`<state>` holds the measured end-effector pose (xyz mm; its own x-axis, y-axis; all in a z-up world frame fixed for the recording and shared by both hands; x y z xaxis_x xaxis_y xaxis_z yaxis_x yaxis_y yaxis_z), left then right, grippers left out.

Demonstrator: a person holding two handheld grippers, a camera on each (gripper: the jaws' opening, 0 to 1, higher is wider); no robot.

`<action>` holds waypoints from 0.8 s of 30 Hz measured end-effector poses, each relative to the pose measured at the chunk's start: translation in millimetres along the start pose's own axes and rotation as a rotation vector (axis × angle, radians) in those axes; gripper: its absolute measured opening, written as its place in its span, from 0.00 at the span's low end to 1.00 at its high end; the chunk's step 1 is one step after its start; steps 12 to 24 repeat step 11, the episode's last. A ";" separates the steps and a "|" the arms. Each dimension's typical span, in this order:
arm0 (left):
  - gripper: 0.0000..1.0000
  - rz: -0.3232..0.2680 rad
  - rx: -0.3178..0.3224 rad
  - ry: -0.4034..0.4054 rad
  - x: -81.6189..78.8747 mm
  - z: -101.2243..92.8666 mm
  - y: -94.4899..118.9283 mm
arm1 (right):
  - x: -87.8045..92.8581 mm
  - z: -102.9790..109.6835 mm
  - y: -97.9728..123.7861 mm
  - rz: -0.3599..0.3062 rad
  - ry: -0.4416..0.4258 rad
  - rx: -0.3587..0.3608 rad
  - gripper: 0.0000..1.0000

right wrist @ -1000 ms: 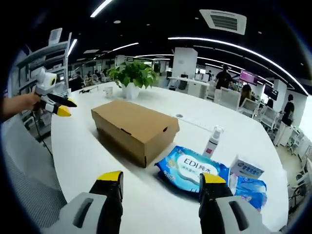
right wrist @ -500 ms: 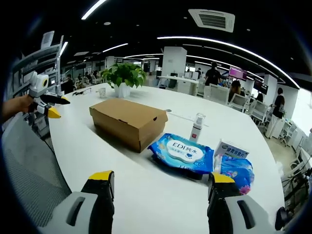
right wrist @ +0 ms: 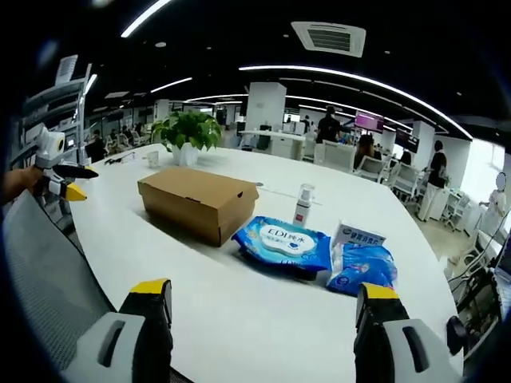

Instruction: Operate the shoe box by opening the lid, removing the specified soft item, and placing it in the target area until the item is outside and the box remains undamaged.

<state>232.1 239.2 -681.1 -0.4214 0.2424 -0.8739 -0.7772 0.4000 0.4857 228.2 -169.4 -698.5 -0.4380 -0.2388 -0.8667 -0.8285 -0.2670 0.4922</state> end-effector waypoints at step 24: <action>0.99 0.005 -0.031 0.020 6.5 3.3 3.8 | 1.4 9.4 2.4 -0.003 0.007 -0.004 0.99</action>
Point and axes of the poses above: the point that each gripper's makers call its tool centre point, and the gripper's own axes: y roughly backward along the fingers, z roughly to its left, x roughly out of its underside, the point moved 4 cm from there along y, roughly backward along the fingers, and after that the axes turned 1 degree about z, right-handed, at the moved point
